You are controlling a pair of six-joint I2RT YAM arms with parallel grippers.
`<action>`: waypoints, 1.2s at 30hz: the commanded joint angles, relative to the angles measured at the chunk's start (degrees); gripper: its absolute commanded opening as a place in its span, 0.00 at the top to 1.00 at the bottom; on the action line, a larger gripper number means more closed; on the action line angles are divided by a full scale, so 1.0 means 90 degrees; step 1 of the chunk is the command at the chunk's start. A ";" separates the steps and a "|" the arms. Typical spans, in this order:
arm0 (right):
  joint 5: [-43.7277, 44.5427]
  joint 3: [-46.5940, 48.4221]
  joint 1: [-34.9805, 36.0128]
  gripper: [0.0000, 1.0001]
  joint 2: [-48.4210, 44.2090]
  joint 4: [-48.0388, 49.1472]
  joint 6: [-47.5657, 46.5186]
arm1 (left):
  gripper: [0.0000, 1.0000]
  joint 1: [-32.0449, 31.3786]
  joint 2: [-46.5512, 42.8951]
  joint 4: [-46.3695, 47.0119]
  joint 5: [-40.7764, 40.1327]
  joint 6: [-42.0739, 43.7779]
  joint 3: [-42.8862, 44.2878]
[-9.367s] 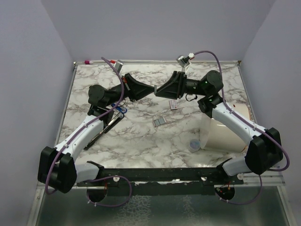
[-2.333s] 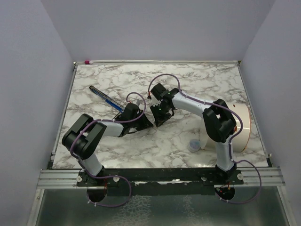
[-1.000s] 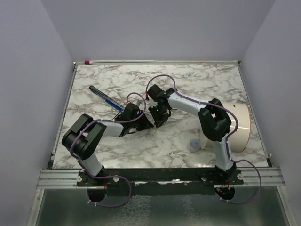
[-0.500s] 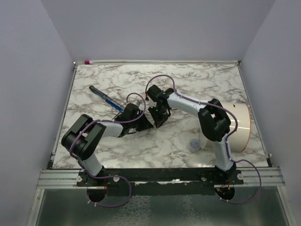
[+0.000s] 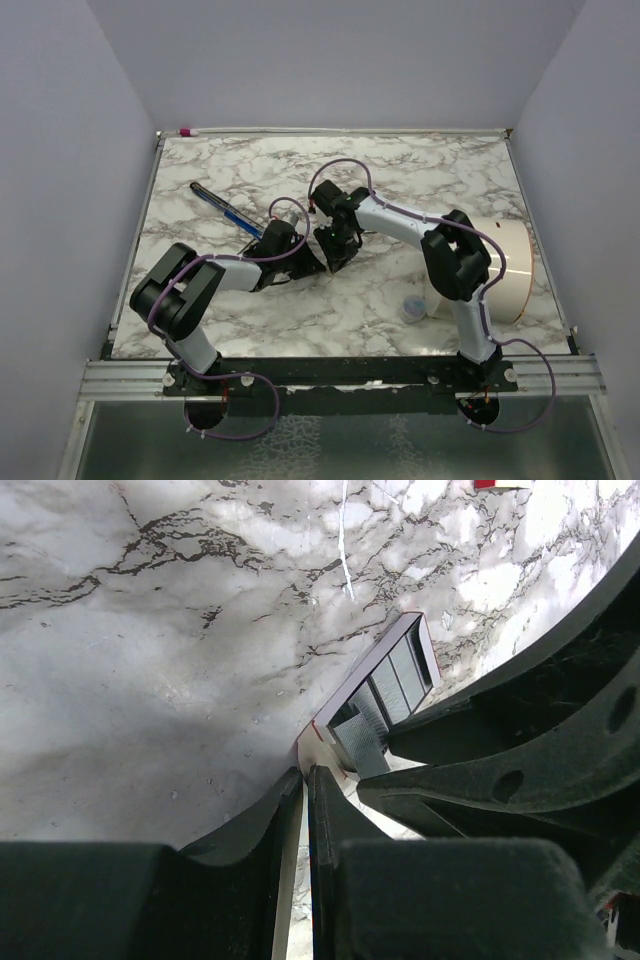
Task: Unload the staples from the stapler
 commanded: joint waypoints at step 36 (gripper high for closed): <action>-0.2464 -0.1443 -0.0999 0.75 -0.0594 0.2076 -0.0515 | 0.89 -0.0008 0.0068 -0.0832 0.0117 0.0121 -0.0149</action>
